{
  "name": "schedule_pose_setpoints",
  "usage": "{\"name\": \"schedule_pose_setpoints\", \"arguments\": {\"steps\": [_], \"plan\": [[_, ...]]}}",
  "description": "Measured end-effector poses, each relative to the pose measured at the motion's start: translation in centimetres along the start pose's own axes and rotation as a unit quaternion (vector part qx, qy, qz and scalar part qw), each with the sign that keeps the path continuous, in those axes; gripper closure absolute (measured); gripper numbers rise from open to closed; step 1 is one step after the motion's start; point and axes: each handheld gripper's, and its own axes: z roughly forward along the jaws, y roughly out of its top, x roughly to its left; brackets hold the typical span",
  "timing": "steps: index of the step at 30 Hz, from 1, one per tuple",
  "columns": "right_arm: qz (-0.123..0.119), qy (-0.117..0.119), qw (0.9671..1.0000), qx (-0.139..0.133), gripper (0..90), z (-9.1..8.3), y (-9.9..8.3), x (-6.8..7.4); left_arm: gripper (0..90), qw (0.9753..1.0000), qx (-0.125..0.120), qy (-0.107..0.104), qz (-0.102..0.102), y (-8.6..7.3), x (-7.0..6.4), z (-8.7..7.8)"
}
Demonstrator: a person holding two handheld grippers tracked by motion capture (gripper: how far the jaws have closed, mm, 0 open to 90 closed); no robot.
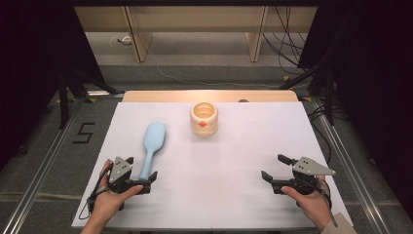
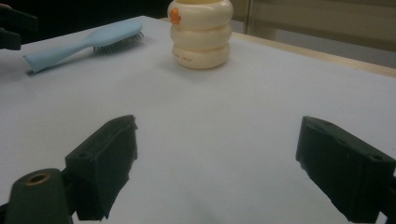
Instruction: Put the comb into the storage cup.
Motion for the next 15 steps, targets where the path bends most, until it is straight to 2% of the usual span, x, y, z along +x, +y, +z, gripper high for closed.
{"name": "schedule_pose_setpoints", "arguments": {"steps": [11,13,15], "plan": [[-0.001,-0.001,1.0,0.001,13.4,0.0,0.1,0.1,0.5,1.0,-0.003,0.003,0.0,0.2,-0.1,-0.2],[0.0,-0.001,1.0,0.001,13.4,0.0,0.0,0.1,3.8,0.9999,-0.008,0.004,0.007,1.0,-0.5,-0.3],[0.001,-0.002,1.0,0.002,13.6,0.1,0.0,0.1,12.0,0.9999,-0.01,0.002,0.009,1.2,-0.7,-0.3]]}}
